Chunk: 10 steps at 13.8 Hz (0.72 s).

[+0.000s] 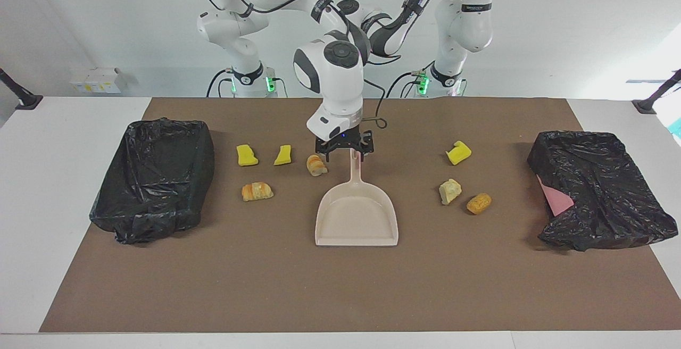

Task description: Sweep and dump trash in bin

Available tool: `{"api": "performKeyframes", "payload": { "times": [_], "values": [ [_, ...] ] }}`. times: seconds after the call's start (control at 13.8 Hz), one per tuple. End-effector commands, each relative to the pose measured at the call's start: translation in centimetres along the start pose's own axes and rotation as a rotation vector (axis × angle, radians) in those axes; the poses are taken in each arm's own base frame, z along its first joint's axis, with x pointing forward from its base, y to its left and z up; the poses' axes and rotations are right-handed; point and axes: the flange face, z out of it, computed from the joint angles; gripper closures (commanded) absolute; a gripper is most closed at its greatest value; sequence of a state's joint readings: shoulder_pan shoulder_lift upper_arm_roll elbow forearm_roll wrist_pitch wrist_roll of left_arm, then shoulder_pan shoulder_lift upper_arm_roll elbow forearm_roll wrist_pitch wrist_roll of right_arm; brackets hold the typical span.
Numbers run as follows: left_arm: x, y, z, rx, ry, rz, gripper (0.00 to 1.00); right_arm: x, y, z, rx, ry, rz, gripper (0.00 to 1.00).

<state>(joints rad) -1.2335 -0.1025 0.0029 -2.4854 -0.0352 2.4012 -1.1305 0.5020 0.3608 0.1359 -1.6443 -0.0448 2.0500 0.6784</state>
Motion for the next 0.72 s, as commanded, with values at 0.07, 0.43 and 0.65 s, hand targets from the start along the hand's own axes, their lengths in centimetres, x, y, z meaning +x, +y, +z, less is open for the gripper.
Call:
{"api": "performKeyframes", "payload": {
  "times": [0.07,0.43,0.65],
  "values": [
    [1.8,-2.0,-1.1,0.022,-0.018,-0.062,1.0,-0.9,-2.8,3.9,0.017,0.006,0.019,0.0],
    [3.3,-5.6,-1.4,0.054,-0.025,-0.058,1.0,-2.5,-1.7,6.6,0.002,-0.006,-0.004,0.0],
    [4.2,-9.3,-1.1,0.084,-0.027,-0.021,1.0,-2.9,-1.1,7.0,-0.012,-0.02,-0.018,0.09]
  ]
}}
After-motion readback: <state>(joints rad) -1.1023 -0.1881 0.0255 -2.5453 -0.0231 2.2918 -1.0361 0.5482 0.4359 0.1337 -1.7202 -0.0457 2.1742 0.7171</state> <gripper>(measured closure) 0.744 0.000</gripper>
